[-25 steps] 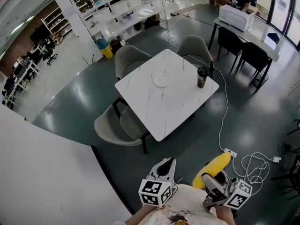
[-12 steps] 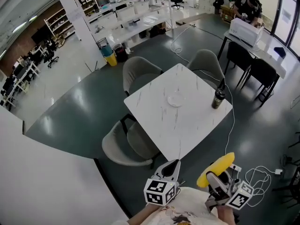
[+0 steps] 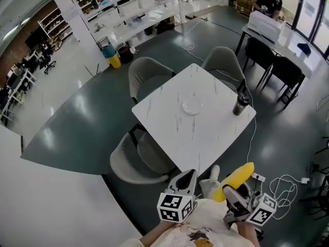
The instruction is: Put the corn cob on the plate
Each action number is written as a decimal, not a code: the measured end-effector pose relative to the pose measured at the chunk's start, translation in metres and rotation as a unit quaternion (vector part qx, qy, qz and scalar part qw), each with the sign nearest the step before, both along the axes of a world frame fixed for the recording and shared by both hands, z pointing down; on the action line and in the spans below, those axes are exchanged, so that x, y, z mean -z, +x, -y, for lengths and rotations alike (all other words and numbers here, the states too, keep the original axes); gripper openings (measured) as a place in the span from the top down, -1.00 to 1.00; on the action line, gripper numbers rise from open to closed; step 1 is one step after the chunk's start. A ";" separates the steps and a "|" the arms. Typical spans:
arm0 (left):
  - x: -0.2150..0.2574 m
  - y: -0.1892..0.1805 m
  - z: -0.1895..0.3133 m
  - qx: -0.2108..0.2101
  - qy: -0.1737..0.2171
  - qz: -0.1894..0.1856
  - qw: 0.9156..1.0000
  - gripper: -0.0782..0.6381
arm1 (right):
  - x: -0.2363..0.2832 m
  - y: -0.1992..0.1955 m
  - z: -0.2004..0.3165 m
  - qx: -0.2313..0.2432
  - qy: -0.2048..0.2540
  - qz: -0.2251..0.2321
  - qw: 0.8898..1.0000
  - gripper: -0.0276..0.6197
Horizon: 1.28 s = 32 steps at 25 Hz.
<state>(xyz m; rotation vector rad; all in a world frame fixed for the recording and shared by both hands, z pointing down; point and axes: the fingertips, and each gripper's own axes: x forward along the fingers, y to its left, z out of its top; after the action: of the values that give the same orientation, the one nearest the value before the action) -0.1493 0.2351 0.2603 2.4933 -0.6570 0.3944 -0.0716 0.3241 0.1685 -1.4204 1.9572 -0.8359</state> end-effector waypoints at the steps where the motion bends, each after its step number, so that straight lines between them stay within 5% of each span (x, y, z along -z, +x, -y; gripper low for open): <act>1: 0.000 0.002 0.002 -0.002 0.001 0.001 1.000 0.76 | -0.001 0.003 0.005 0.000 -0.004 0.000 1.000 0.13; 21: -0.025 0.108 0.158 0.098 -0.008 0.034 0.995 0.76 | -0.040 0.127 0.187 0.097 -0.056 -0.035 0.993 0.13; 32: -0.061 0.140 0.231 0.147 -0.028 0.079 0.986 0.76 | -0.098 0.167 0.269 0.210 -0.123 -0.033 0.969 0.13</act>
<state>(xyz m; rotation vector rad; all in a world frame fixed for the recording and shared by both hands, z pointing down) -0.0089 0.0043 0.3216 2.2812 -1.0456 0.4933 0.0959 0.0552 0.2664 -1.1880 2.3124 -1.2730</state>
